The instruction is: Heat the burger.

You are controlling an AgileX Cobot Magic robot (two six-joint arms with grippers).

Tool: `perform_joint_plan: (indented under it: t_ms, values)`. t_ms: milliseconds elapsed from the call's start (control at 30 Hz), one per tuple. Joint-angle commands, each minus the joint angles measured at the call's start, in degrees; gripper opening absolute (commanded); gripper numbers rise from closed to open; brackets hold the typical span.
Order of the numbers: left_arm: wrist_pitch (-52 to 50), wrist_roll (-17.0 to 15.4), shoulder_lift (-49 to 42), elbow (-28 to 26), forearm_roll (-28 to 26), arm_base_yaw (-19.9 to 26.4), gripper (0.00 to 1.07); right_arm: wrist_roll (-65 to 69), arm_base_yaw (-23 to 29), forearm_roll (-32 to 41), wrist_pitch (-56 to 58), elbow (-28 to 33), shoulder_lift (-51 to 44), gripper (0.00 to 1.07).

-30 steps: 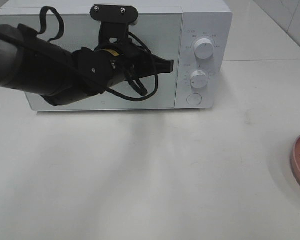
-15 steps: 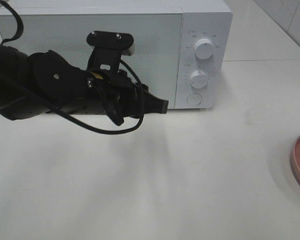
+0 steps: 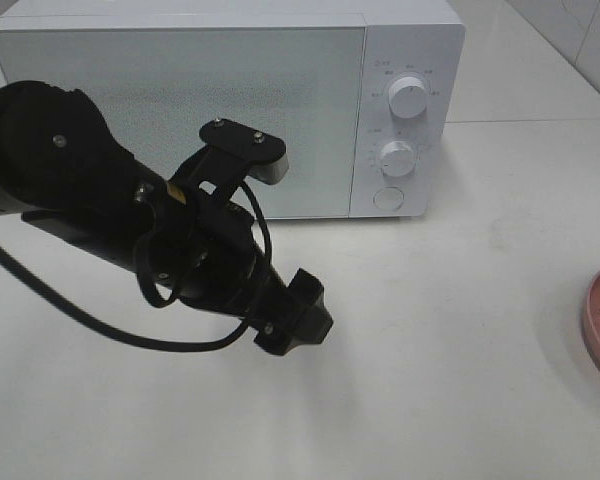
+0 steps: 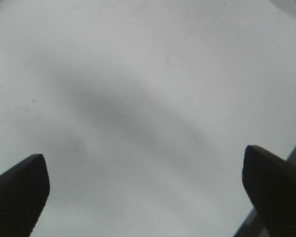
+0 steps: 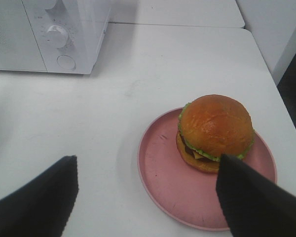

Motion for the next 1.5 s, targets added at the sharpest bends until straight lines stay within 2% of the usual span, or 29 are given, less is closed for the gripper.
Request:
perform_joint_plan:
  t_ms: [33, 133, 233, 267, 300, 367, 400, 433, 467, 500, 567, 600, 633, 667, 700, 800, 833, 867, 1000, 1133, 1233, 1267, 1333, 1367, 1433, 1500]
  values:
    - [9.17, -3.44, -2.81, 0.11, 2.46, 3.27, 1.00, 0.00, -0.40, -0.23, 0.17, 0.11, -1.83, 0.75]
    - [10.83, -4.24, -3.38, 0.11, 2.52, 4.35, 1.00, 0.00, -0.40, -0.23, 0.17, 0.11, -1.83, 0.75]
    - [21.49, -4.64, -6.99, 0.11, 3.72, 12.26, 1.00, 0.00, -0.40, -0.23, 0.17, 0.11, -1.83, 0.75]
    - [21.49, -4.64, -6.99, 0.11, 3.72, 12.26, 1.00, 0.00, -0.40, -0.23, 0.17, 0.11, -1.83, 0.75]
    - [24.81, -5.10, -8.88, 0.11, 4.30, 15.47, 1.00, 0.00, -0.40, -0.23, 0.17, 0.11, -1.83, 0.75]
    - [26.47, -5.79, -9.91, 0.11, 4.64, 17.30, 1.00, 0.00, -0.40, -0.23, 0.17, 0.11, -1.83, 0.75]
    - [28.82, -6.93, -11.86, 0.11, 5.56, 20.68, 1.00, 0.00, -0.40, -0.23, 0.17, 0.11, -1.83, 0.75]
    - [28.82, -6.93, -11.86, 0.11, 5.56, 20.68, 1.00, 0.00, -0.40, -0.23, 0.17, 0.11, -1.83, 0.75]
    - [30.08, -7.73, -12.95, 0.11, 6.30, 22.57, 1.00, 0.00, -0.40, -0.23, 0.17, 0.11, -1.83, 0.75]
    - [32.31, -9.45, -15.01, 0.11, 8.02, 26.47, 1.00, 0.00, -0.40, -0.23, 0.17, 0.11, -1.83, 0.75]
    - [33.12, -10.26, -16.16, 0.11, 9.28, 28.02, 1.00, 0.00, -0.40, -0.23, 0.17, 0.11, -1.83, 0.75]
    - [34.89, -12.38, -18.33, 0.11, 11.92, 31.86, 1.00, 0.00, -0.40, -0.23, 0.17, 0.11, -1.83, 0.75]
    - [34.89, -12.38, -18.33, 0.11, 11.92, 31.86, 1.00, 0.00, -0.40, -0.23, 0.17, 0.11, -1.83, 0.75]
    - [36.55, -14.55, -20.17, 0.11, 14.67, 35.18, 1.00, 0.00, -0.40, -0.23, 0.17, 0.11, -1.83, 0.75]
    - [36.55, -14.55, -20.17, 0.11, 14.67, 35.18, 1.00, 0.00, -0.40, -0.23, 0.17, 0.11, -1.83, 0.75]
    - [40.85, -17.76, -23.66, 0.11, 19.65, 41.65, 1.00, 0.00, -0.40, -0.23, 0.17, 0.11, -1.83, 0.75]
    - [40.85, -17.76, -23.66, 0.11, 19.65, 41.65, 1.00, 0.00, -0.40, -0.23, 0.17, 0.11, -1.83, 0.75]
    - [42.69, -19.60, -26.01, 0.11, 21.31, 44.63, 1.00, 0.00, -0.40, -0.23, 0.17, 0.11, -1.83, 0.75]
    - [44.18, -21.49, -30.54, 0.11, 22.00, 48.30, 1.00, 0.00, -0.40, -0.23, 0.17, 0.11, -1.83, 0.75]
    - [44.86, -21.54, -34.66, 0.74, 23.03, 48.87, 1.00, 0.00, -0.40, -0.23, 0.17, 0.11, -1.83, 0.75]
    - [44.69, -21.94, -39.71, 3.78, 23.78, 48.87, 1.00, 0.00, -0.40, -0.23, 0.17, 0.11, -1.83, 0.75]
    - [44.40, -22.23, -42.97, 6.76, 24.24, 48.87, 1.00, 0.00, -0.40, -0.23, 0.17, 0.11, -1.83, 0.75]
    - [44.35, -22.23, -44.40, 8.02, 24.41, 48.87, 1.00, 0.00, -0.40, -0.23, 0.17, 0.11, -1.83, 0.75]
    - [43.95, -22.23, -48.24, 11.06, 24.52, 48.87, 1.00, 0.00, -0.40, -0.23, 0.17, 0.11, -1.83, 0.75]
    - [43.66, -22.23, -50.08, 12.26, 24.52, 48.87, 1.00, 0.00, -0.40, -0.23, 0.17, 0.11, -1.83, 0.75]
    - [42.80, -22.23, -55.63, 16.27, 24.52, 48.87, 1.00, 0.00, -0.40, -0.23, 0.17, 0.11, -1.83, 0.75]
